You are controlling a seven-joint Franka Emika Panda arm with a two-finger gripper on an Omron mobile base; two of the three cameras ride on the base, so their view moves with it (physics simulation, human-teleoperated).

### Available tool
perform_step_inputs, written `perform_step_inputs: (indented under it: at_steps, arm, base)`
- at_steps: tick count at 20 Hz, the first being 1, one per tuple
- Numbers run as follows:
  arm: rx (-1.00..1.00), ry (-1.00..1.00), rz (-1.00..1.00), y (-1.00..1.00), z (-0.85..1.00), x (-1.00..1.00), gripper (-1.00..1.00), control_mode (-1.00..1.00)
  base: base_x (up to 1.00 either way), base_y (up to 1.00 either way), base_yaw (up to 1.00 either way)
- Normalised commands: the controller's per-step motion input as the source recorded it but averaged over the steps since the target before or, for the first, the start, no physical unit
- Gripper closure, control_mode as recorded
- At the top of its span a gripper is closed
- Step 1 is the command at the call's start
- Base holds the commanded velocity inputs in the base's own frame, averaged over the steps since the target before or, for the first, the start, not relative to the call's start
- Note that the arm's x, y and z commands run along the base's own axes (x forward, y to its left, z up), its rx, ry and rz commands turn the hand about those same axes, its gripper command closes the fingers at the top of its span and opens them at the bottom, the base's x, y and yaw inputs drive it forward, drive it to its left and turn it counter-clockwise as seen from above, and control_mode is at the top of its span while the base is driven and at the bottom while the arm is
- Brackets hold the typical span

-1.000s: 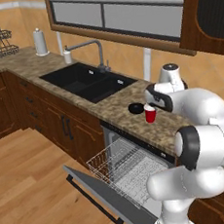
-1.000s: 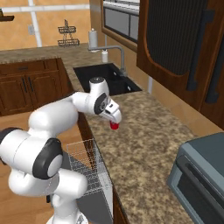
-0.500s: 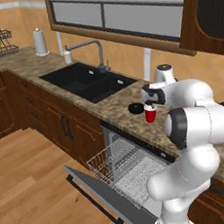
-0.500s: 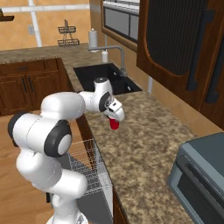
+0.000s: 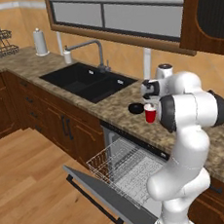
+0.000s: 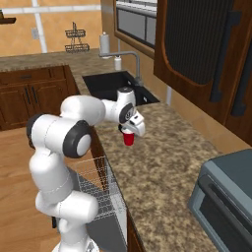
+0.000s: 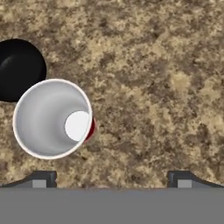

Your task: Pick up the cup and bowl from the counter, place them in the dishwasher, and close the dishwasher door.

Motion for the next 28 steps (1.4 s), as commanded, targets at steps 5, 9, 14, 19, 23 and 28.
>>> perform_step_inputs:
  at_steps: [5,9,14,19,23,28]
  arm:
    - [0.09,0.03,-0.03,0.00,-0.23,0.42,-1.00,-1.00]
    - [0.02,0.07,-0.01,0.00,-0.23,0.45,-1.00,-1.00]
    - [0.01,0.08,-0.01,0.00,-0.22,0.51,-1.00,-1.00]
    - [0.00,0.07,-0.01,0.00,-0.20,0.47,-1.00,-1.00]
    - [0.00,0.05,-0.02,-0.08,-0.26,0.04,-1.00,-1.00]
    - [0.00,0.01,-0.04,-0.10,-0.37,-0.11,-1.00,-1.00]
  base:
    - [0.00,0.00,0.00]
    - [0.00,0.00,0.00]
    - [0.00,0.00,0.00]
    - [0.00,0.00,0.00]
    - [0.00,0.00,0.00]
    - [0.00,0.00,0.00]
